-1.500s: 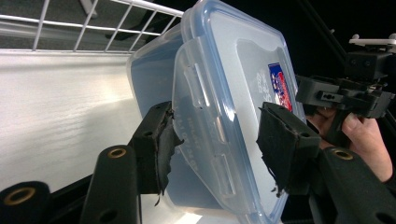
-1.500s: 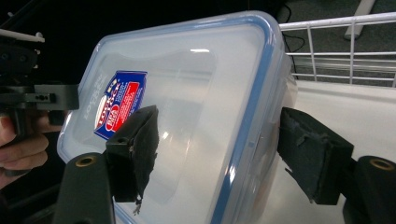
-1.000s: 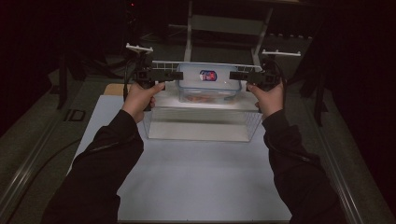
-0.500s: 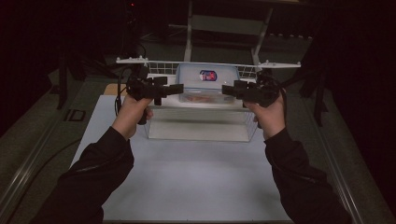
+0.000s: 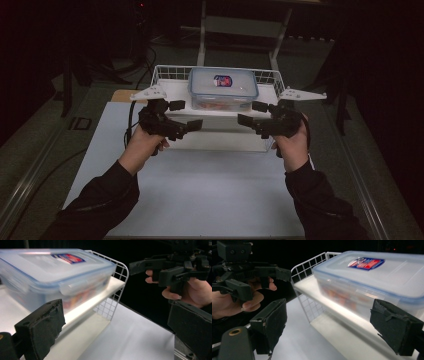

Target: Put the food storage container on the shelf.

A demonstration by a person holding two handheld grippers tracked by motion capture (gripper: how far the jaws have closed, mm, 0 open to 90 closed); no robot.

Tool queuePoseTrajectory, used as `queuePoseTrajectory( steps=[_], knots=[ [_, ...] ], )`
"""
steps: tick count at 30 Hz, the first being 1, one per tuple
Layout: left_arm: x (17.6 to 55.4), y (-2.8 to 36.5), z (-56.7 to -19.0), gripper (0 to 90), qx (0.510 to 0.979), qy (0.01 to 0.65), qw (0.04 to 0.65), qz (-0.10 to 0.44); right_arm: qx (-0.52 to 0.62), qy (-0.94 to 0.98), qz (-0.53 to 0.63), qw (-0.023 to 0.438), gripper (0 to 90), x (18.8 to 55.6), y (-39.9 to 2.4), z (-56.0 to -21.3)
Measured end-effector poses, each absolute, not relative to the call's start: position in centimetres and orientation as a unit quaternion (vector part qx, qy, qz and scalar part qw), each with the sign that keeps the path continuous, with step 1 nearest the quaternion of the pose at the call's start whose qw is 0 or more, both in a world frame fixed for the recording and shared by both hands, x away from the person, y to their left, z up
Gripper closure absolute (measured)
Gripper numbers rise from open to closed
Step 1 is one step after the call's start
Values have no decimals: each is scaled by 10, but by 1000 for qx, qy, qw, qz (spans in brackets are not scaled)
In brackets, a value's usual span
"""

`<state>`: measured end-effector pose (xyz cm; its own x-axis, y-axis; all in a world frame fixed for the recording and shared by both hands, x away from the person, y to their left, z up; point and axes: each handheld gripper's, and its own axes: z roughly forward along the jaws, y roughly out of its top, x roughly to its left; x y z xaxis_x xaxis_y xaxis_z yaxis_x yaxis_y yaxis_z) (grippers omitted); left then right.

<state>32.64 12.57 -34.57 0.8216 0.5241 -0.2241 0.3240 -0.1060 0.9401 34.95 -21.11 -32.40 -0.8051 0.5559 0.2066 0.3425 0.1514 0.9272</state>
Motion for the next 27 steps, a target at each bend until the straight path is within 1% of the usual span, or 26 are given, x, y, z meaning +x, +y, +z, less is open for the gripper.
queuePoseTrajectory(
  steps=[5, 13, 19, 22, 27],
  knots=[
    [311, 124, -359, 9, 734, 277, 615, 79, 293, 758, 576, 87, 138, 336, -213, -341],
    [291, 116, -378, 9, 749, 252, 607, 83, 294, 761, 574, 73, 138, 322, -218, -370],
    [278, 113, -397, 9, 759, 241, 599, 82, 293, 767, 566, 76, 138, 309, -223, -392],
    [273, 113, -405, 9, 759, 239, 600, 78, 291, 769, 563, 87, 138, 300, -227, -402],
    [264, 114, -422, 10, 764, 233, 597, 72, 290, 769, 562, 92, 138, 287, -237, -418]
  ],
)
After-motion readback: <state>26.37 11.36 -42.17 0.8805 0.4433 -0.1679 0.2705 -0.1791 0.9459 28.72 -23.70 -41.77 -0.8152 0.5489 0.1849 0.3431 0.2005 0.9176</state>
